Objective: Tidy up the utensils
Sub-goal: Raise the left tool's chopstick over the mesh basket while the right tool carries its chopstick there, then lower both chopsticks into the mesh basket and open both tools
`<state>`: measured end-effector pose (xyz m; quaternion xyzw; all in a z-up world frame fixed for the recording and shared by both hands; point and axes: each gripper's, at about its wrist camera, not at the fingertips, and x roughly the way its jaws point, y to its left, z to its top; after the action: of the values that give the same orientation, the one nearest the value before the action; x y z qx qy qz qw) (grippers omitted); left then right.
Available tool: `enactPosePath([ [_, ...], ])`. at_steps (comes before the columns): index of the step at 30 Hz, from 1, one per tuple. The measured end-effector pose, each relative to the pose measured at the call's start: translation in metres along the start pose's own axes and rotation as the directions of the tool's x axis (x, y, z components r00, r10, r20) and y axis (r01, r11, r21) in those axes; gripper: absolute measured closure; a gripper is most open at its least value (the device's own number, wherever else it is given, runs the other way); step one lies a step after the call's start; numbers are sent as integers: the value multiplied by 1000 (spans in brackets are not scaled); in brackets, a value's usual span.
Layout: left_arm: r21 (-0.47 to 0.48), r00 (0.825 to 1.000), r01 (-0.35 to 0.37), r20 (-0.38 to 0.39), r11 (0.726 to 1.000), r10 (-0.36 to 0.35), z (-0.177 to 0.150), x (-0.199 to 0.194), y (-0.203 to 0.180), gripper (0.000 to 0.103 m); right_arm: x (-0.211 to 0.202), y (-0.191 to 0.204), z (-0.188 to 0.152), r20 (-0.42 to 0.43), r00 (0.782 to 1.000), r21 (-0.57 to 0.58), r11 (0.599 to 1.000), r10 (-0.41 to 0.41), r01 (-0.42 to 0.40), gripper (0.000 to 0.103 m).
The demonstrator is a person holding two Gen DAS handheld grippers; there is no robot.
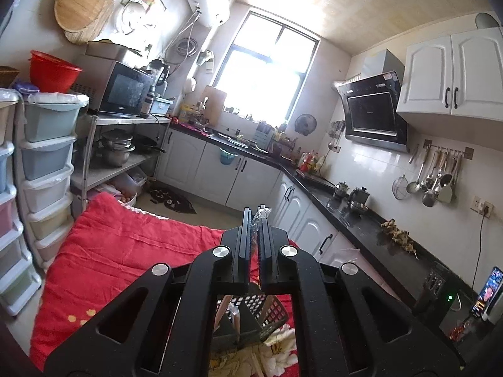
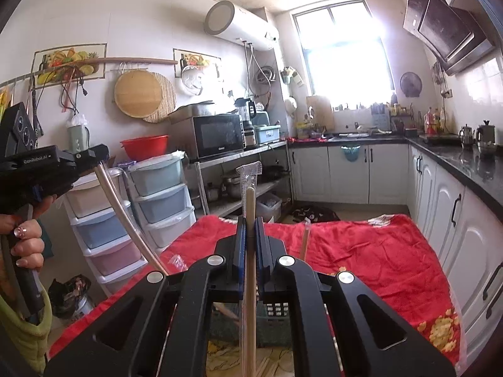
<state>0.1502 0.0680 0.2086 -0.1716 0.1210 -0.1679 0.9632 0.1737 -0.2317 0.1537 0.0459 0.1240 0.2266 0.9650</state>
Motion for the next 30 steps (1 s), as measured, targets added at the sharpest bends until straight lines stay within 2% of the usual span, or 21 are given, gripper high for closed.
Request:
enactPosePath([
  [6,-7,1000,-7,16,1000,7,7,6,2,102,2,0,19,76,997,-26,999,-18,20,97],
  [10,-17,1000,-11,19,1000,12,6,12,5,102,6,-1,33,149,989,-43,999,-24,31,97],
  [19,-56,1000,-3,5,998,4,2,26,15,102,24,-6,47,244,969,-63,997,-28,45,97],
  [26,-47,1000,1,-17,999,-2,-4,39,15,102,43,-11,43,268,963,-54,998,-25,40,97],
  [30,-57,1000,1,-30,998,-3,-11,46,19,102,60,-16,36,250,968,-19,999,-24,30,97],
])
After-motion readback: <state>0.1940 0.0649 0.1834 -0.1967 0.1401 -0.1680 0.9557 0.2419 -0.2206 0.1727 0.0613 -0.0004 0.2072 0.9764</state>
